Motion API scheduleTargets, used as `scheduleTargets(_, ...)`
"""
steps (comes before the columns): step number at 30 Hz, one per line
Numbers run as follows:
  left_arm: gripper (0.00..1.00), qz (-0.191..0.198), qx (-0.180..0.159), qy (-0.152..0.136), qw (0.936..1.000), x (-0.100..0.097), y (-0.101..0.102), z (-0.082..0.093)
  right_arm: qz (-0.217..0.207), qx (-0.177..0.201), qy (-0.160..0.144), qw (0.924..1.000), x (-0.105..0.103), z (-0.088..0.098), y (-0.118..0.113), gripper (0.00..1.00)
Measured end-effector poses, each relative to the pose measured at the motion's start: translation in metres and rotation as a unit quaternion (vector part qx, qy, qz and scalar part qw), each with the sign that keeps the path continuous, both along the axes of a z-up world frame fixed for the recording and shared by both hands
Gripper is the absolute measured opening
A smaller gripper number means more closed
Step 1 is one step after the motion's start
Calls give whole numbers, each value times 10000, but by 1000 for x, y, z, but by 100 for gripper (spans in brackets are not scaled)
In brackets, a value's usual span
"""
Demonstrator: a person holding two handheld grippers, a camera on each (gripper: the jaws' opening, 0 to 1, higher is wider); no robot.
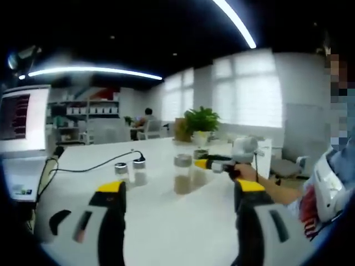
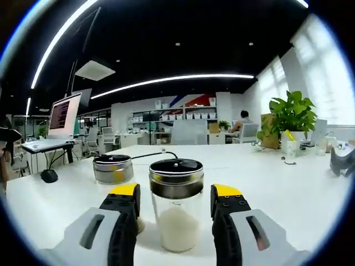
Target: Rotate the seasoning bottle until the label or dispensing opening points toward the visible target arrow and the bottle remains upright within the marked orientation range
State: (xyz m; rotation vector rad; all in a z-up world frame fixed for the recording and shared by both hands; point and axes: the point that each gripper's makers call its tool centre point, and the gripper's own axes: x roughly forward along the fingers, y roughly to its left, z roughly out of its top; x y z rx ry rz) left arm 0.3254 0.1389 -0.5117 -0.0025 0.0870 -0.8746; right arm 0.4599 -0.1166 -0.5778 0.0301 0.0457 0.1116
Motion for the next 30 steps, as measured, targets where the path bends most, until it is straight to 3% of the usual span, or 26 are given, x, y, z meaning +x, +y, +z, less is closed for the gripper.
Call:
scheduleTargets(7, 84, 29, -31, 45, 10000, 1, 2, -1, -70, -191, -69, 9998, 2, 1, -3, 39)
scheduleTargets(11, 84, 49, -43, 26, 10000, 1, 4, 0, -31, 35, -48, 10000, 3, 1, -3, 39)
scheduleTargets(22, 84, 77, -63, 49, 9999, 2, 5, 0, 34, -130, 82, 9999, 2, -1, -3, 38)
scheduleTargets(30, 84, 152, -103, 23, 9998, 5, 11, 3, 544, -161, 127, 9983, 2, -1, -2, 38)
